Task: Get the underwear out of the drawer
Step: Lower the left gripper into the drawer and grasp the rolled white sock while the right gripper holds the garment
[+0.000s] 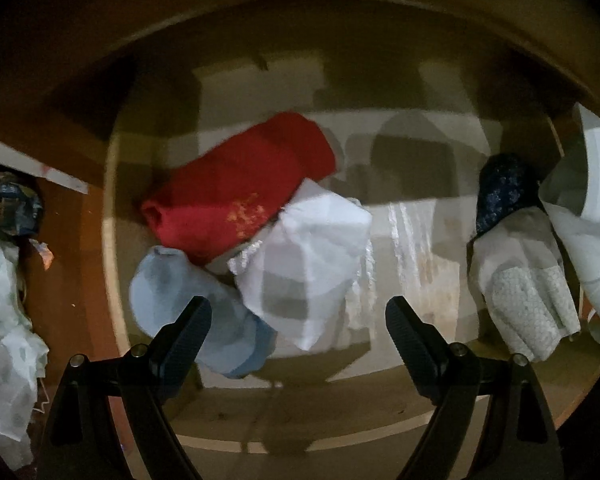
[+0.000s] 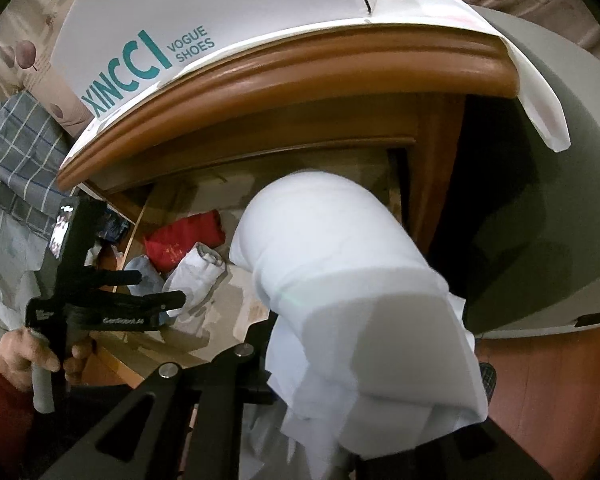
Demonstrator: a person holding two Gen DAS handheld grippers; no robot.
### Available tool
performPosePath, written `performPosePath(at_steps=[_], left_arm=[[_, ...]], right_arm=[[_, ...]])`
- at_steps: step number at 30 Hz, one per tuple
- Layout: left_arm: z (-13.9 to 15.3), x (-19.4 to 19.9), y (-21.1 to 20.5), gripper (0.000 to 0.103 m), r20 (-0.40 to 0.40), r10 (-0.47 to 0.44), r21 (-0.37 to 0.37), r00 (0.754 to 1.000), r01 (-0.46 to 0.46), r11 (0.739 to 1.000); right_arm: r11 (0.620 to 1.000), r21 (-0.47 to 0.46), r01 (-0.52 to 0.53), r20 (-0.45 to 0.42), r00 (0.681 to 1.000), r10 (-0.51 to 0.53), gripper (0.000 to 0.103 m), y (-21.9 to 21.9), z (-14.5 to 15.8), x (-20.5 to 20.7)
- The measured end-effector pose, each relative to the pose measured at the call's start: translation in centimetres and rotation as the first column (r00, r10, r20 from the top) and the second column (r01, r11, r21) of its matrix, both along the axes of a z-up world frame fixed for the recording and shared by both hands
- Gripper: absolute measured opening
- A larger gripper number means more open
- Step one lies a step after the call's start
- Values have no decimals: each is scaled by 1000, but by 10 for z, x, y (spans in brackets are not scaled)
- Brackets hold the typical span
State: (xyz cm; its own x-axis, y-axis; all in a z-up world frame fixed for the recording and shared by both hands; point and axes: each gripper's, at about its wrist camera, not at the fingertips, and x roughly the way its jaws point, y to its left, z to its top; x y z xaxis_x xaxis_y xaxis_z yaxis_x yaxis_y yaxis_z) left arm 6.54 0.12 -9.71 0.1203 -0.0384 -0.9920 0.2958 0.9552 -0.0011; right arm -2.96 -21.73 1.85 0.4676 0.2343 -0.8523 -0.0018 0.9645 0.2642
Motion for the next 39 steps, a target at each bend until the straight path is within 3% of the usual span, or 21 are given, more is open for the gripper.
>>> performPosePath(at_steps=[11,17,24,28,35,39], left_arm=[[-29,23,-17,80,-175,-22,20,984,26,999],[-41,38,-22,79,-221,-35,60,975,50,997],[-53,47,-24,79,-253,-27,72,967,47,996],[-58,50,-24,60,-246,-27,129,969,60,990],[-51,37,-14,48,-233,-18,111,972,45,993],[-34,33,3,47,-199,21,56,980,-10,998]], right_arm=[[1000,15,-6,-11,1000,6,11,-3,0,-1],[1000,21,-1,-16,1000,1,11,-3,-2,1],[1000,27,-1,-27,1000,1,11,-4,-5,3],[1000,30,-8,-30,1000,9,11,-4,-4,5],[999,36,-15,-29,999,16,11,-5,-4,7],[999,32,-25,-27,999,26,11,-4,-3,7]])
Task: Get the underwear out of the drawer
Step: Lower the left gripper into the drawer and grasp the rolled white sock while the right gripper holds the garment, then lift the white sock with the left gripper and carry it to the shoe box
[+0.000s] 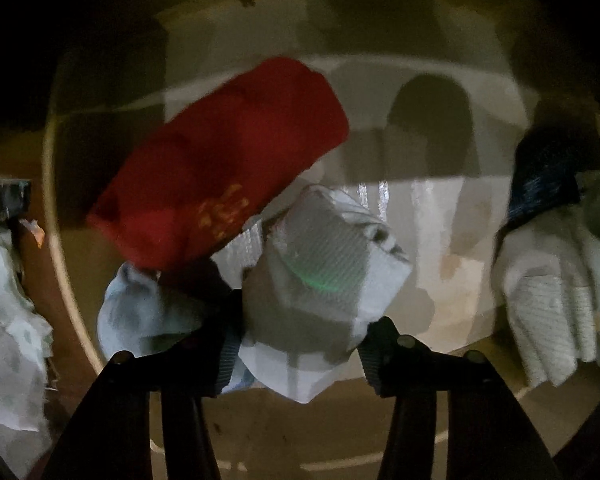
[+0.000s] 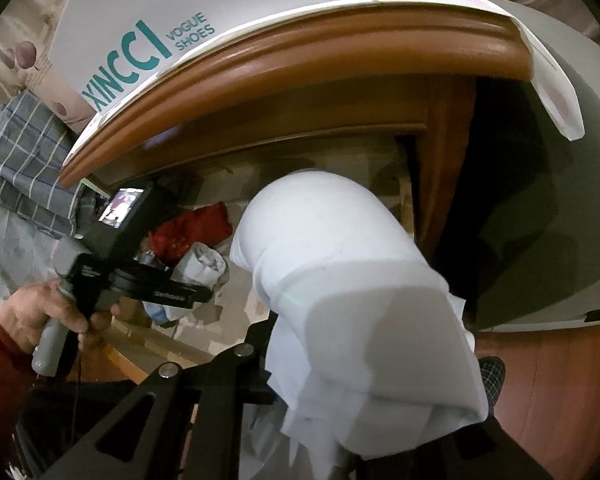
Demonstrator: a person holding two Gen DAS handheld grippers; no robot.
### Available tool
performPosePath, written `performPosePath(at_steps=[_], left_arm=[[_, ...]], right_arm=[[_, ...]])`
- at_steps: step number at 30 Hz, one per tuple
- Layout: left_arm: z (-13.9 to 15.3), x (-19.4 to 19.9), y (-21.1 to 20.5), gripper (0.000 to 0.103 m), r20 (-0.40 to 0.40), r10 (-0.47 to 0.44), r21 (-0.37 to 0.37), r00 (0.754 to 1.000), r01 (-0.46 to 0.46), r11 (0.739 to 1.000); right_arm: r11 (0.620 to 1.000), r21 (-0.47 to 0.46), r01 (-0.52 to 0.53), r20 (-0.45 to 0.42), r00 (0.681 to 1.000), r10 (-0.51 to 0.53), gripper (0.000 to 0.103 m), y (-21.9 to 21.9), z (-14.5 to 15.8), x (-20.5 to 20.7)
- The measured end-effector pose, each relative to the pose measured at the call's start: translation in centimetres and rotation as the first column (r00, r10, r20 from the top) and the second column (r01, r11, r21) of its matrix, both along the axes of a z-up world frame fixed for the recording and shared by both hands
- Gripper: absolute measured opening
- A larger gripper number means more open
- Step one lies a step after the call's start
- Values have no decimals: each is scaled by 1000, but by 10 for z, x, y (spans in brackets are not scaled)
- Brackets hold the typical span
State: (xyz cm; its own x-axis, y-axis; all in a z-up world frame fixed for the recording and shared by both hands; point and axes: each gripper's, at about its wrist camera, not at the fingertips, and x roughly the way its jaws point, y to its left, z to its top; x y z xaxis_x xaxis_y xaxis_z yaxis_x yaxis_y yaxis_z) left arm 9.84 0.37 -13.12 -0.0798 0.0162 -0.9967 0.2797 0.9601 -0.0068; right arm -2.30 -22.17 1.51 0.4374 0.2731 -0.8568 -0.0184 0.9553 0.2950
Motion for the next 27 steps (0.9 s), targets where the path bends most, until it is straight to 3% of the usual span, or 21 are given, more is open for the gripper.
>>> performPosePath(at_steps=[10,16,22,27], left_arm=[[57,-24,21,47,116,19,-92,993,-8,996],[102,-64,28,47,239,3,-128,971,29,991],[167,-82,26,47,363,9,-185,932,63,981],[223,-91,36,47,466,18,-208,885,90,974]], right_arm=[[1000,-20,-8,-7,1000,8,11,6,-2,4],[999,-37,-18,-12,1000,18,11,13,-3,8],[998,-52,-22,-14,1000,21,11,15,-7,9],[998,-61,-30,-14,999,29,11,19,-10,8]])
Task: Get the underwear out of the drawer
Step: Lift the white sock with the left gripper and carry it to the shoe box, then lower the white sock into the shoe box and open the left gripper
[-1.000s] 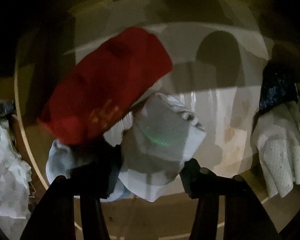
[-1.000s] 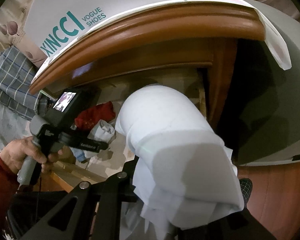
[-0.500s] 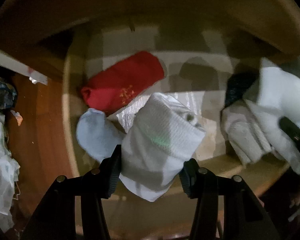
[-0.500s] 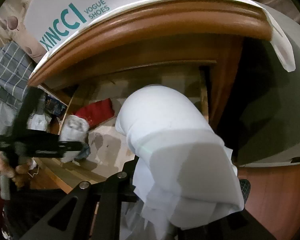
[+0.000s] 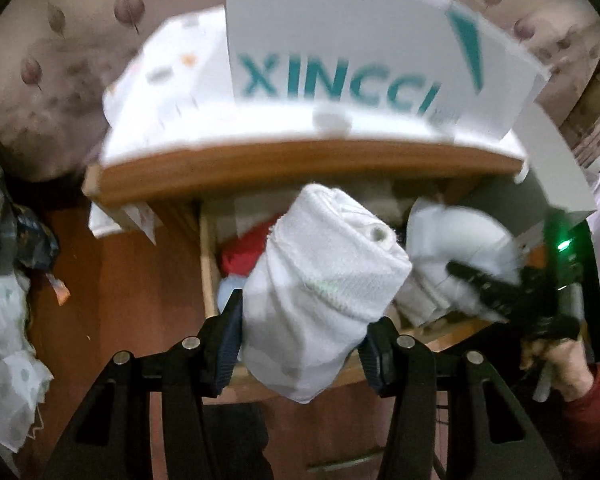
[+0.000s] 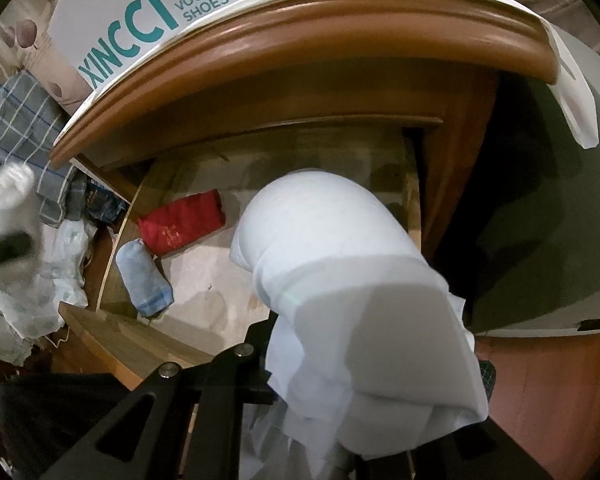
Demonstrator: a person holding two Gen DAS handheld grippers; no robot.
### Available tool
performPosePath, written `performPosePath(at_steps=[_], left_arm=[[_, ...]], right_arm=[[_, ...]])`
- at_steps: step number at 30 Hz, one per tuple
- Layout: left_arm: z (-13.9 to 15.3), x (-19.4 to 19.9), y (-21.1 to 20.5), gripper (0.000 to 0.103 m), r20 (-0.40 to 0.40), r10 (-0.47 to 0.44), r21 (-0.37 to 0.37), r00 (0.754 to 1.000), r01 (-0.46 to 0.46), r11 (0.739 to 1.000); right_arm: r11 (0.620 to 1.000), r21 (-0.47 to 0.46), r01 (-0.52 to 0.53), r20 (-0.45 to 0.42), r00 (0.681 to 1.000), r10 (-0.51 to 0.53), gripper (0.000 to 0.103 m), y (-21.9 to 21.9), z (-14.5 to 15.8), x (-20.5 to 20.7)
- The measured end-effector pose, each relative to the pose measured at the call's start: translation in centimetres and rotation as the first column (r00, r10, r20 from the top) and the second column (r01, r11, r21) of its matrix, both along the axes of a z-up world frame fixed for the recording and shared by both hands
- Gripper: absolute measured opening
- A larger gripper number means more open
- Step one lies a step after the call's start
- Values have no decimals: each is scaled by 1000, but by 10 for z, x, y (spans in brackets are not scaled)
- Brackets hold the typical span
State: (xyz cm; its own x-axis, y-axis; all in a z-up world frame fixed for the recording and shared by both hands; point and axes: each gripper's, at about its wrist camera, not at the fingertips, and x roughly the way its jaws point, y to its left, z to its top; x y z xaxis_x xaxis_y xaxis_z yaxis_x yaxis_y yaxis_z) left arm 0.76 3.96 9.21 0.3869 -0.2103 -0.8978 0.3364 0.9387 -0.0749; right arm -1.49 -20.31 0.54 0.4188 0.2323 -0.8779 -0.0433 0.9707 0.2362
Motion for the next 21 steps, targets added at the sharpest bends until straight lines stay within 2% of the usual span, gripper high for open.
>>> performPosePath(at_steps=[3,7,12,17,21], left_arm=[[30,2,2,47,60,-8,-4,998,9,1000],[86,6,1,47,156,-15,-9,988,16,1000],[137,34,-10,47,257,-22,-21,966,28,999],[159,80,-31,47,279,0,-14,960,4,1000],[161,121,-52,48,268,33,-10,963,-31,999]], right_arm=[[1000,1,2,-5,1000,-2,11,-1,-2,1],[1000,2,1,-5,1000,-1,11,-2,-2,1],[1000,-1,1,-5,1000,-1,11,-2,-2,0],[1000,2,1,-10,1000,-1,11,-2,-2,1],[1000,5,4,-13,1000,-4,11,-3,-2,2]])
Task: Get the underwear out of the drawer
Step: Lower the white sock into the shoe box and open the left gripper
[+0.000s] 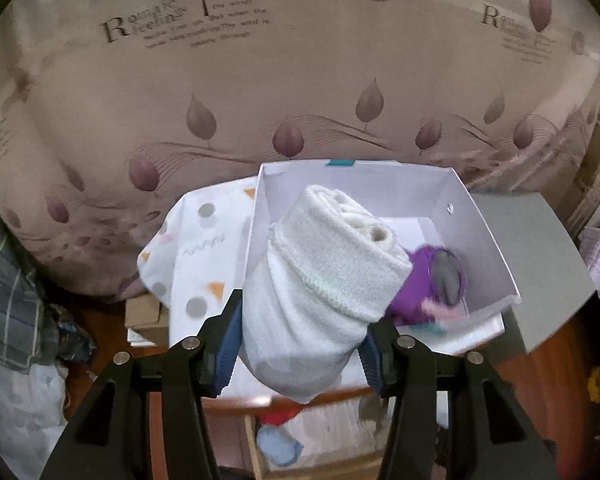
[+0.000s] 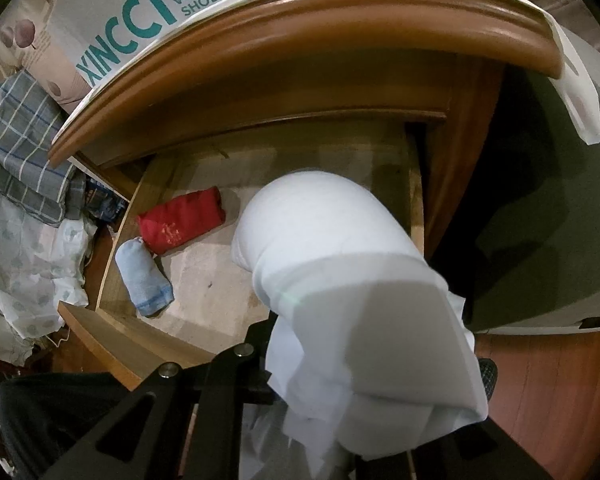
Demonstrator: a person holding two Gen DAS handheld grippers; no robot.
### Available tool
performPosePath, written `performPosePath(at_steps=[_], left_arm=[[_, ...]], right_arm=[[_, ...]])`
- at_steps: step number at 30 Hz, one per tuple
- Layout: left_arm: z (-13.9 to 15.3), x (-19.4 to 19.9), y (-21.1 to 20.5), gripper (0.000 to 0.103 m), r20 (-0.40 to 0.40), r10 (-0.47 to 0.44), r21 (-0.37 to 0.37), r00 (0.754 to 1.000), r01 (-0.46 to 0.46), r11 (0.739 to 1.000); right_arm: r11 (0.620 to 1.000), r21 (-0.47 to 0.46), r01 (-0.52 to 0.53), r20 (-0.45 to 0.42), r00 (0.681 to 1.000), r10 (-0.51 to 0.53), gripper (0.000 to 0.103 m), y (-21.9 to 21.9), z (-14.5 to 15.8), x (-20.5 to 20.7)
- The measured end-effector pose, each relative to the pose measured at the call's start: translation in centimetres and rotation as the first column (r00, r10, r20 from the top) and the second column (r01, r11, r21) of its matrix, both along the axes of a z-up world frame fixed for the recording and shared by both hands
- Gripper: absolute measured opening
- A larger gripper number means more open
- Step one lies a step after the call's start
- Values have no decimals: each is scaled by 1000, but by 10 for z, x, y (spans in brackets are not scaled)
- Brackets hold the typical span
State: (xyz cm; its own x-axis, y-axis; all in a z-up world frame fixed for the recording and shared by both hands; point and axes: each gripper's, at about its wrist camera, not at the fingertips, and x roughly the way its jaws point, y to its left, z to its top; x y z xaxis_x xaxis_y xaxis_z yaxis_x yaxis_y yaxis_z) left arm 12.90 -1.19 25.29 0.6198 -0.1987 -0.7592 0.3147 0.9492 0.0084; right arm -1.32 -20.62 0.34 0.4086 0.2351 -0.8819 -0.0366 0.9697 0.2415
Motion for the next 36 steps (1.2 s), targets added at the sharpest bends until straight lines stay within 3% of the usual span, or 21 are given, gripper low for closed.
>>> performPosePath(at_steps=[3,6,15,23,36], left_arm=[[-11,29,-12,48,-34,10,-1,999,-10,1000],[-29,54,-24,48,-63,32,42,998,-30,999],[-70,87,-30,48,-115,88,88,989,-78,993],[-93,87,-26,50,-159,94,76,983,-83,994],[-84,71,-29,64,-107,97,87,990,-88,992]], right_arm=[[1000,9,3,-7,1000,-3,11,-1,-1,1],[1000,9,3,-9,1000,-3,11,-1,-2,1],[1000,26,4,-25,1000,-3,11,0,-5,3],[1000,21,-9,-26,1000,10,11,4,-6,3],[1000,6,-14,-3,1000,14,11,7,-4,-1]])
